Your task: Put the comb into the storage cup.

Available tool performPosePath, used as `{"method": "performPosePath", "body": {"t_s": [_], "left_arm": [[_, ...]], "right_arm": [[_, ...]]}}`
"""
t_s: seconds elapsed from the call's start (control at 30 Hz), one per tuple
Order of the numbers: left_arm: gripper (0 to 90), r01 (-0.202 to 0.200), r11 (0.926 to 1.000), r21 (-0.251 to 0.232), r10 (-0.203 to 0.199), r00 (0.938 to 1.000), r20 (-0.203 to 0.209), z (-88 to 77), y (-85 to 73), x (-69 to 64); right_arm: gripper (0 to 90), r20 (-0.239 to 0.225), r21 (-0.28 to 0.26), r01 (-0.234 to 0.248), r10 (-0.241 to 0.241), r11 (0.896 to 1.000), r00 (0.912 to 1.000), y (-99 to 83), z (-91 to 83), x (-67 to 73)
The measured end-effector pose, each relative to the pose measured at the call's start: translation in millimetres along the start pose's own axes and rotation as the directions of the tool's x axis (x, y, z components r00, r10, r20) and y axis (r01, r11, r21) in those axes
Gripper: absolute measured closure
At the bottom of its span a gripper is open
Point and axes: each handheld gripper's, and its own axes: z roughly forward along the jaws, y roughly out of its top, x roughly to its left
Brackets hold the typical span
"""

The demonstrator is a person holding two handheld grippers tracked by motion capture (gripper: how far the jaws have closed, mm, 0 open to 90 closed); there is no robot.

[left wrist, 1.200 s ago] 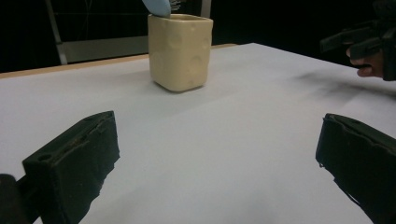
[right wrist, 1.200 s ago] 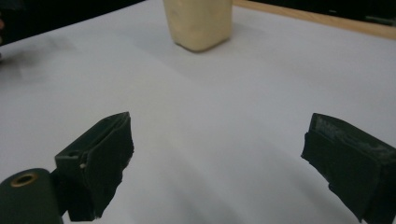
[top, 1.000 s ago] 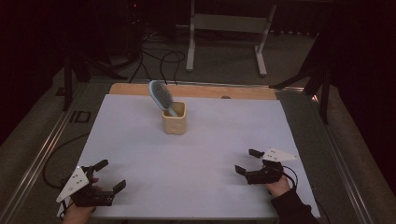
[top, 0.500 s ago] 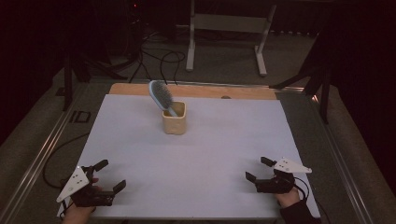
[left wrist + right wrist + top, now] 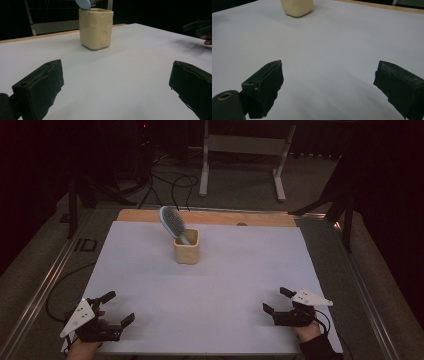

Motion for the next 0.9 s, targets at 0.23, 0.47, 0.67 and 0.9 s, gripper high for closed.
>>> {"method": "performPosePath", "body": {"t_s": [0.23, 0.47, 0.67, 0.9], "left_arm": [[0.0, -0.003, 1.0, 0.001, 0.003, 1.0, -0.001, 0.0, 0.0, 0.0], [0.0, -0.005, 1.0, 0.002, 0.005, 1.0, 0.001, 0.4, 0.0, -0.2], [0.0, -0.006, 1.0, 0.003, 0.006, 1.0, 0.001, 0.2, 0.1, -0.4], [0.0, -0.007, 1.0, 0.003, 0.007, 1.0, 0.002, 0.3, 0.1, -0.4]], "right_arm": [[7.9, -0.005, -0.006, 0.0, 0.0, 1.0, 1.0, 1.4, -0.7, 1.9], [7.9, -0.002, -0.004, 0.001, -0.001, 1.0, 1.0, 1.4, 0.0, 2.5], [7.9, 0.002, -0.004, 0.007, -0.007, 1.0, 1.0, 1.9, -0.3, 2.9], [7.9, 0.008, -0.003, 0.009, -0.009, 1.0, 0.9999, 2.2, -0.5, 3.3]]}}
